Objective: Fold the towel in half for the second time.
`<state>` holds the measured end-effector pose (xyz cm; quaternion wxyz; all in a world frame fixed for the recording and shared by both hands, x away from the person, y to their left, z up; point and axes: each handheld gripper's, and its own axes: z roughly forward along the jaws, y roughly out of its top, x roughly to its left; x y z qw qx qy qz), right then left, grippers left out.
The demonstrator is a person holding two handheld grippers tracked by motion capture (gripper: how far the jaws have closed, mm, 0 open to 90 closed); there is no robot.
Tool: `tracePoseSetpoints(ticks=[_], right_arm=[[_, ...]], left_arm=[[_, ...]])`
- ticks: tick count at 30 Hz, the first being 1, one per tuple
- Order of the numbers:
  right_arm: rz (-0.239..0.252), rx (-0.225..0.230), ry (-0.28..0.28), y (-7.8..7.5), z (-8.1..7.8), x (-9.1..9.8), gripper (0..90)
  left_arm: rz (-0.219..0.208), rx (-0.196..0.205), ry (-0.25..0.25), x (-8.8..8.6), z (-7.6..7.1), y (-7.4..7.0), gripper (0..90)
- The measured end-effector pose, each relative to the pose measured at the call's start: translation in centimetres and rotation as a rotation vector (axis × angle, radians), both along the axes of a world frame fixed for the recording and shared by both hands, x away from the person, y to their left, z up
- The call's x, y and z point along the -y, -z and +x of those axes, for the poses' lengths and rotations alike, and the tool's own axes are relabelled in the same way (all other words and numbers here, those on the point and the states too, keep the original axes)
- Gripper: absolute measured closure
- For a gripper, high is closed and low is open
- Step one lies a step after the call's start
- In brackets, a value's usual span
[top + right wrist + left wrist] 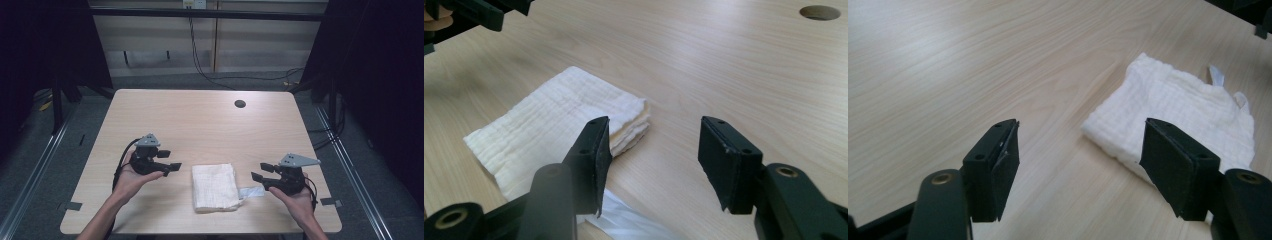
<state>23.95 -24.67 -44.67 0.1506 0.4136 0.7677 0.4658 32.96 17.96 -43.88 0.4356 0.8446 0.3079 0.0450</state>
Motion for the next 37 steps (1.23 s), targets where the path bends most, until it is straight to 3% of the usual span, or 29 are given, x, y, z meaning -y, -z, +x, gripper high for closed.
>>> tracePoseSetpoints(ticks=[8,9,12,17,21,26,28,30,34,37], right_arm=[[0.007,0.019,0.067,-0.5,-1.4,1.8,42.7],[0.004,0.016,0.071,-0.5,-1.5,2.0,42.1],[-0.013,0.014,0.069,-0.3,-1.8,2.8,39.8],[-0.010,0.030,0.123,0.0,-2.2,4.4,36.8],[0.004,0.040,0.162,0.0,-2.7,5.8,36.2],[0.029,0.042,0.220,0.4,-2.9,7.6,35.8],[0.032,0.037,0.238,0.9,-2.8,8.2,35.7],[0.033,0.031,0.261,1.4,-3.0,8.5,35.6],[0.017,0.007,0.271,2.4,-3.3,8.7,35.4],[0.009,0.004,0.269,2.6,-3.1,8.3,34.7]], left_arm=[[-0.005,0.003,-0.033,-3.4,-2.0,0.1,29.0],[-0.012,-0.011,-0.044,-3.9,-2.1,0.2,29.0],[-0.002,-0.003,-0.093,-5.2,-2.5,0.4,29.7],[0.015,-0.005,-0.128,-6.7,-3.3,0.8,29.3],[0.026,-0.004,-0.146,-7.7,-4.1,1.3,28.9],[0.027,-0.034,-0.177,-8.8,-4.9,2.7,28.3],[0.000,-0.055,-0.200,-9.2,-5.3,3.4,28.2],[0.018,-0.049,-0.190,-9.6,-5.8,3.7,28.1],[-0.012,-0.045,-0.252,-10.2,-5.8,3.8,27.9],[-0.001,-0.047,-0.232,-9.9,-5.5,4.0,27.6]])
